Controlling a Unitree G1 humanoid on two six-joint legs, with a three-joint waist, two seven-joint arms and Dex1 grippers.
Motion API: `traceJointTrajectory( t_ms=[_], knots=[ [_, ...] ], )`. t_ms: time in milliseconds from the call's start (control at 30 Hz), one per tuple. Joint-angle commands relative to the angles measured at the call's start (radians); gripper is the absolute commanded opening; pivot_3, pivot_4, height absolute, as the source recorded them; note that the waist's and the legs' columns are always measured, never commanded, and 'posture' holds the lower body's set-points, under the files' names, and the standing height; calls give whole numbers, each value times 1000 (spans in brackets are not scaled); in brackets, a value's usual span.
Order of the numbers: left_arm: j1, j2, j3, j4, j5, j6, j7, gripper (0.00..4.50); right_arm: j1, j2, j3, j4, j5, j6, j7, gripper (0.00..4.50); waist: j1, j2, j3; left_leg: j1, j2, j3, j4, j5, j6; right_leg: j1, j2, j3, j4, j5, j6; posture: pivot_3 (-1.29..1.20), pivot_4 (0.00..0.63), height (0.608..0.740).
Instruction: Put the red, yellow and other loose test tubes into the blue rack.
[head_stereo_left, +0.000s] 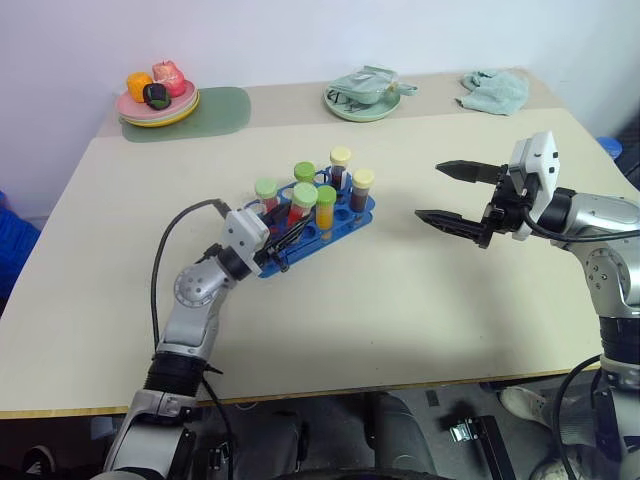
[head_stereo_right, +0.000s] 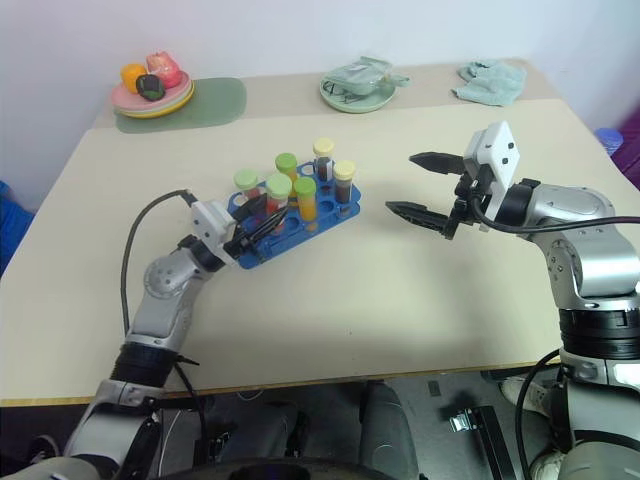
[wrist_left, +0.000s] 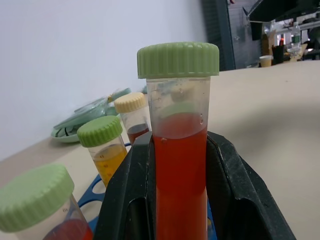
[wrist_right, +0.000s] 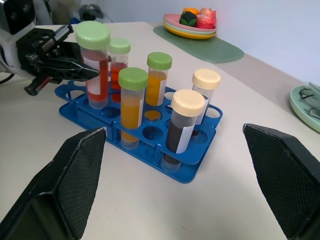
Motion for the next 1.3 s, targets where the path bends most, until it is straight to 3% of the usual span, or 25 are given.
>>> traceJointTrajectory(
  t_ms=[33,900,1133,1167,1300],
  knots=[
    [21,19,15,-27,-13,15,-5,822,-22,-12,-28,-15,3,-16,3,4500,0,0,0,0,0,0,0,0,0,0,0,0,0,0,0,0,150,740],
    [51,-65,53,15,-94,42,12,822,-32,-16,-21,-13,-6,-22,9,4500,1,0,0,0,0,0,0,0,0,0,0,0,0,0,0,0,150,740],
    [50,-46,82,-25,-142,49,-24,4127,-32,-13,-19,-6,-8,-28,12,4500,0,0,0,0,0,0,0,0,0,0,0,0,0,0,0,0,150,740],
    [53,-37,86,-37,-146,52,-28,4408,-32,-12,-18,-3,-9,-30,13,4500,0,0,0,0,0,0,0,0,0,0,0,0,0,0,0,0,150,740],
    [77,-2,106,-97,-172,79,-43,4408,-37,-3,-12,18,-16,-46,21,4500,-1,0,0,0,0,0,0,0,0,0,0,0,0,0,0,0,150,740]
  ],
)
